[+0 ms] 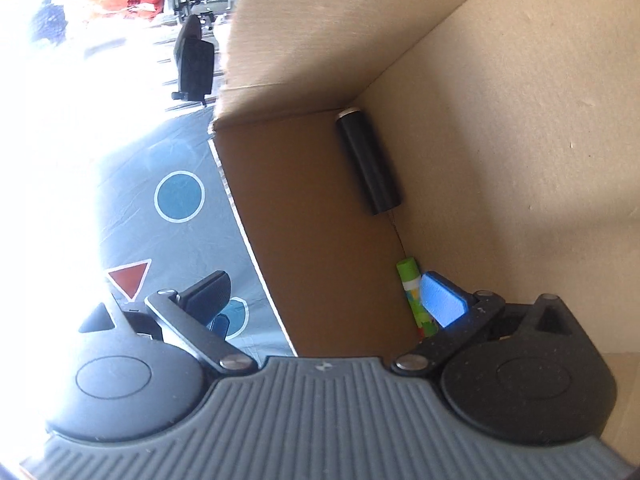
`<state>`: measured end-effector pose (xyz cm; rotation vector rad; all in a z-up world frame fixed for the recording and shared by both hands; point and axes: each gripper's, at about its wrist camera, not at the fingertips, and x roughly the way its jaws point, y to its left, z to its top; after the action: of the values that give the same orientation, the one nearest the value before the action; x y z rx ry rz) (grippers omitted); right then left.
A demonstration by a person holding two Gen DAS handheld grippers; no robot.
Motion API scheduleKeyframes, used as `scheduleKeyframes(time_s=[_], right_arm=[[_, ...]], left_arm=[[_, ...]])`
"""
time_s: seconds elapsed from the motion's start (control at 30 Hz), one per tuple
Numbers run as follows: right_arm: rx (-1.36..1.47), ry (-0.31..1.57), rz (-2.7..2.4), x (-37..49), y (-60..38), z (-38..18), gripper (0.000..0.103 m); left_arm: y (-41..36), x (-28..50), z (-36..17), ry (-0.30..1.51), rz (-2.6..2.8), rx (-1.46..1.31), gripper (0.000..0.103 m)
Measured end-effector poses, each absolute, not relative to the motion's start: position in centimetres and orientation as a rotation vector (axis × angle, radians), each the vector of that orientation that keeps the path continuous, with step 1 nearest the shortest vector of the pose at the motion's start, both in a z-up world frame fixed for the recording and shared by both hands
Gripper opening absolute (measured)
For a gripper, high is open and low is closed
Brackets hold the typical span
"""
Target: Organize rigid objects
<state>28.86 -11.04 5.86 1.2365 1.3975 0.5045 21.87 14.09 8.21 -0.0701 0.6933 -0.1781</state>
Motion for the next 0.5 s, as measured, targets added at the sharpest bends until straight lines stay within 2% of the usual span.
scheduleKeyframes(time_s=[0.23,0.27,0.5], right_arm=[[0.986,1.098,0.668,23.8,-14.6,17.6,0.102],[0.957,1.057,0.686,22.9,-18.2,18.7,0.102],[0.626,0.701,0.614,10.6,-23.0,24.6,0.102]], left_arm=[[13.4,17.8,10.6,0.624,-0.2,-0.062,0.087],[13.2,17.1,10.8,0.614,-0.211,-0.064,0.087],[9.9,12.2,10.9,0.603,-0.341,-0.046,0.089]])
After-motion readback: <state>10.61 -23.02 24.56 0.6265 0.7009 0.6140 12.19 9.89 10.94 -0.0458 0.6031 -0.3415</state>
